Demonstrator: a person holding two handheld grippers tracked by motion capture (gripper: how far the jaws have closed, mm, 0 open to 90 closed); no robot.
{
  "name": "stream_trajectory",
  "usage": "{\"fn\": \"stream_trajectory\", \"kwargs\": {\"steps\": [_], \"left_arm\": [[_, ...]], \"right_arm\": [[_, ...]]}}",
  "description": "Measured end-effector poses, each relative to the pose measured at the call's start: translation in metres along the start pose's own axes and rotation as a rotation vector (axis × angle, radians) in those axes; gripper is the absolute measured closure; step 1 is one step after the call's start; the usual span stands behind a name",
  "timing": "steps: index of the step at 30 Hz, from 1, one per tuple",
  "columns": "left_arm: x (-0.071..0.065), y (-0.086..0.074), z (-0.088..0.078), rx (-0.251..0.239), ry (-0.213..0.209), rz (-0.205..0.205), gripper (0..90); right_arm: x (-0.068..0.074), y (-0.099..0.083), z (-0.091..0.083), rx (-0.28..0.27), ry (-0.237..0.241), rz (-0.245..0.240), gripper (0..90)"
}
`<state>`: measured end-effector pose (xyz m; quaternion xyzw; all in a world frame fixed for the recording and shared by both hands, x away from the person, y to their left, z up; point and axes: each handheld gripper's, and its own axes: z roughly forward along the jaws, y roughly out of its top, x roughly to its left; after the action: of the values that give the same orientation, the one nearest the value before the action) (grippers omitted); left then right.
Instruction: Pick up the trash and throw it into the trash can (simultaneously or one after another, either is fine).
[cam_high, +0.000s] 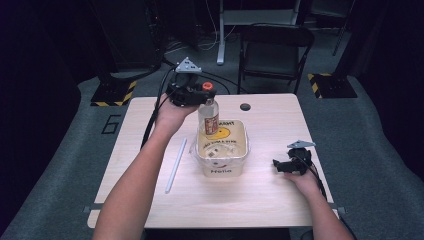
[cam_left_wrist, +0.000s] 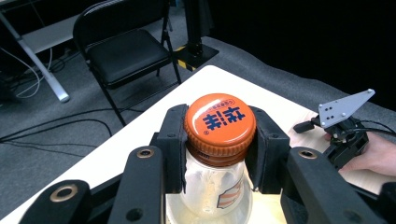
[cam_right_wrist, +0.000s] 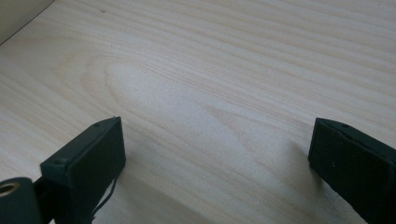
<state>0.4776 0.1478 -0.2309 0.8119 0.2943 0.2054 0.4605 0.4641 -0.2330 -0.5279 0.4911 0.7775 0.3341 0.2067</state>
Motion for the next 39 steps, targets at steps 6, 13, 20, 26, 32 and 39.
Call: {"fn": "stream_trajectory", "kwargs": {"steps": [6,13,20,26,32,39], "left_arm": [[-0.003,-0.003,0.008,0.005,-0.007,0.009,62.6],[-0.004,-0.012,0.019,0.024,-0.009,0.011,62.6],[-0.002,-0.026,0.03,0.035,-0.015,-0.005,62.6],[0.002,-0.038,0.035,0.038,-0.01,-0.015,62.6],[0.005,-0.05,0.04,0.041,-0.006,-0.032,62.6],[0.006,-0.062,0.049,0.045,-0.002,-0.055,62.6]], "right_arm": [[0.0,0.0,0.0,0.001,0.001,-0.002,3.0],[0.0,0.0,0.0,-0.001,0.001,-0.004,3.0],[0.0,0.0,0.0,0.0,0.001,-0.004,3.0],[0.0,0.0,0.0,0.0,0.001,-0.004,3.0],[0.0,0.0,0.0,0.001,0.001,-0.003,3.0],[0.0,0.0,0.0,0.001,0.001,-0.003,3.0]]}}
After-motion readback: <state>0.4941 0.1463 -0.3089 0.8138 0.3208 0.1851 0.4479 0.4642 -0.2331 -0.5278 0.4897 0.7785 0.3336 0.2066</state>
